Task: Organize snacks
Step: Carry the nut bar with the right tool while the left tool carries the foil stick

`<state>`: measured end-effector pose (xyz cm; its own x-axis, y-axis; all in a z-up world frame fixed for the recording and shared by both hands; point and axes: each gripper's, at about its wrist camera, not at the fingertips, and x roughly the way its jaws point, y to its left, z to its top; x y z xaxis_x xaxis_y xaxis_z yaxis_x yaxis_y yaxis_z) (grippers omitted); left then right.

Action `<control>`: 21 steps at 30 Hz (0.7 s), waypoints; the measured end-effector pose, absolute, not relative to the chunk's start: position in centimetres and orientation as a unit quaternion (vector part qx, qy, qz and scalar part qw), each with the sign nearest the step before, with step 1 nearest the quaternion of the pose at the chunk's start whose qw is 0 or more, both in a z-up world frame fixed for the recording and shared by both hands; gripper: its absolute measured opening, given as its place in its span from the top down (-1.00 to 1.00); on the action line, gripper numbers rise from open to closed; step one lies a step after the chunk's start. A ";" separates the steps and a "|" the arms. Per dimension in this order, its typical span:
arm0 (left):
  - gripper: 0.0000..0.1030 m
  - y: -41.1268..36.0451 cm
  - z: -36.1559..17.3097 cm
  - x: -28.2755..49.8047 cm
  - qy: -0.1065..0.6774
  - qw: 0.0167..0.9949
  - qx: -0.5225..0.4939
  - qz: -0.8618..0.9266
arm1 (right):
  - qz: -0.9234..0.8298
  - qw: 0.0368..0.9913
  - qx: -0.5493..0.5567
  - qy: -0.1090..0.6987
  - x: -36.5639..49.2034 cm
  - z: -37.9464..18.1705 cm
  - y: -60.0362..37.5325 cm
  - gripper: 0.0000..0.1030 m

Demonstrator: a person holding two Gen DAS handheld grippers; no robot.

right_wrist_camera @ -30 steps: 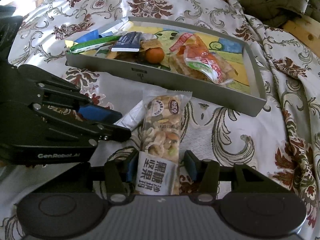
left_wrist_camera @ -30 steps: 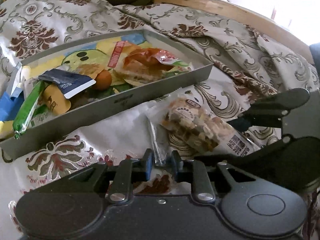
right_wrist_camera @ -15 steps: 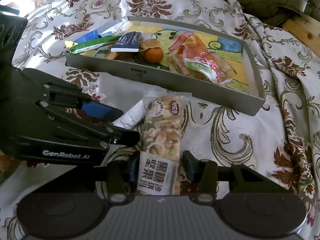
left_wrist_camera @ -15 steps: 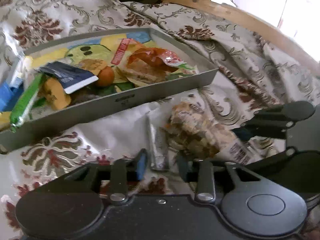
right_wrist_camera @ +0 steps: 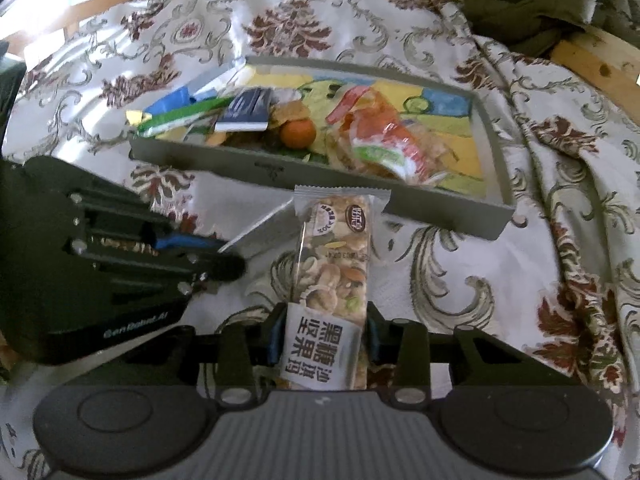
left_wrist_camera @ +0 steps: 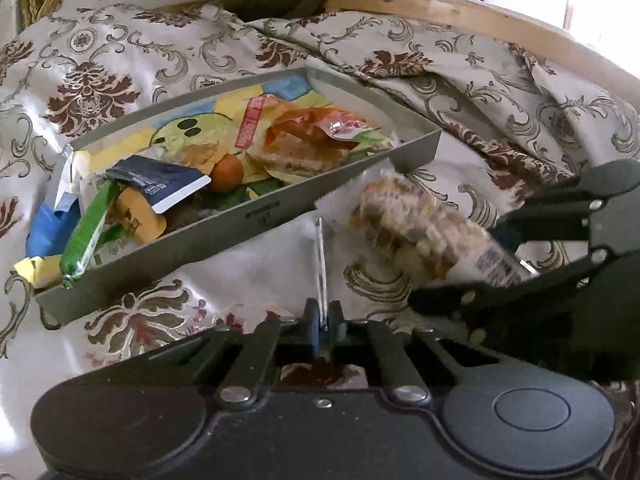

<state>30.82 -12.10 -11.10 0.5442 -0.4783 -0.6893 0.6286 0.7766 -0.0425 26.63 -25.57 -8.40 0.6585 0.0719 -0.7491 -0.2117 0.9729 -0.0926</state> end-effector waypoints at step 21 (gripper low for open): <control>0.94 -9.8 -7.4 28.4 0.324 0.896 0.063 -0.298 | 0.082 0.927 -0.068 0.359 24.4 -6.1 -25.9 0.19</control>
<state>28.45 -9.78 -7.41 0.6121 -0.4936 -0.6178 0.5753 0.8140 -0.0802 24.35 -25.93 -6.10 0.7291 0.1036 -0.6765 -0.2018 0.9771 -0.0678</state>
